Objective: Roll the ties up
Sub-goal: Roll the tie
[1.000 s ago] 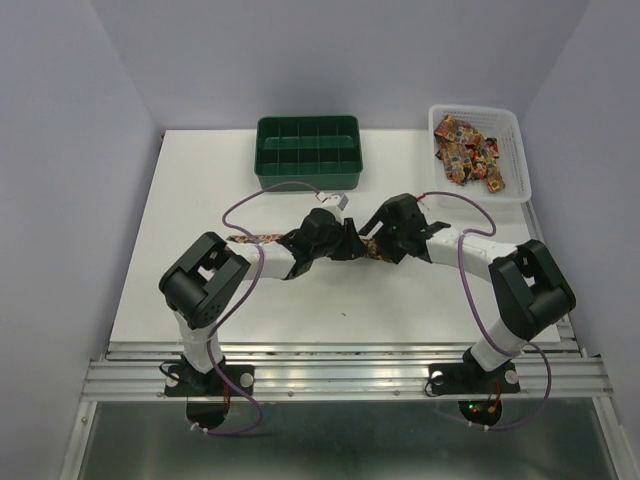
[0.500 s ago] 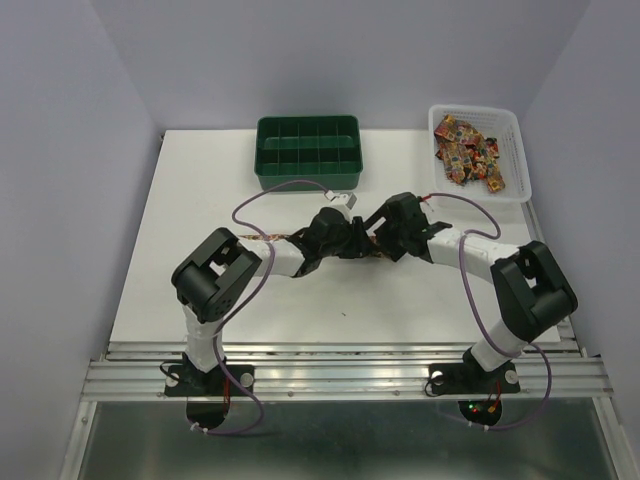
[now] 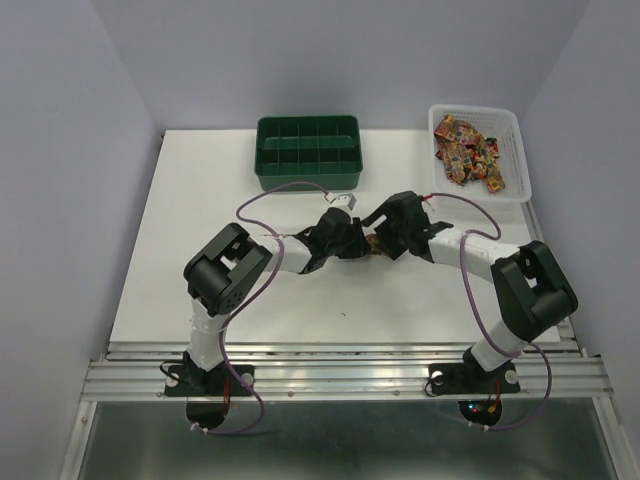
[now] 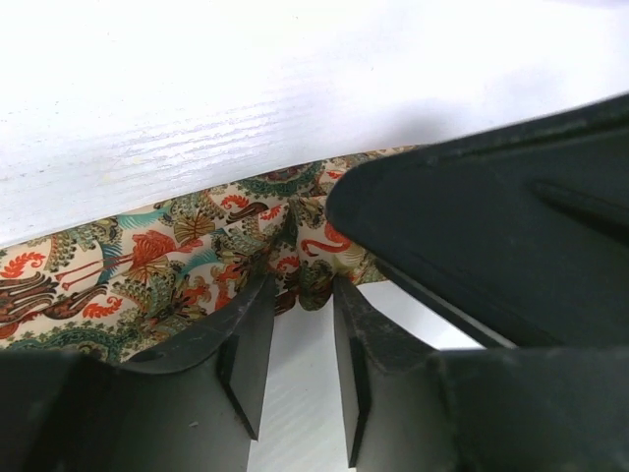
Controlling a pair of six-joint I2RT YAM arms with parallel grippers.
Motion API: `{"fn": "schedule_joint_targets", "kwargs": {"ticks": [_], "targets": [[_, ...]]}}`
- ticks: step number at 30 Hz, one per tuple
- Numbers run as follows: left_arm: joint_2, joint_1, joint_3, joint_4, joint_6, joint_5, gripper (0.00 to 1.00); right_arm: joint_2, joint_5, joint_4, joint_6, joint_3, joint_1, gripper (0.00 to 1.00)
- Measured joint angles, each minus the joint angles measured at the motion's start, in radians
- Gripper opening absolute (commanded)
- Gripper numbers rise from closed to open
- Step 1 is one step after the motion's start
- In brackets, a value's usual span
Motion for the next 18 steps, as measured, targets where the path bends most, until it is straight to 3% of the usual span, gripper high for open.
{"fn": "schedule_joint_targets", "kwargs": {"ticks": [18], "targets": [[0.009, -0.001, 0.000, -0.004, -0.041, -0.027, 0.37, -0.024, -0.016, 0.031, -0.017, -0.020, 0.002, 0.88]]}}
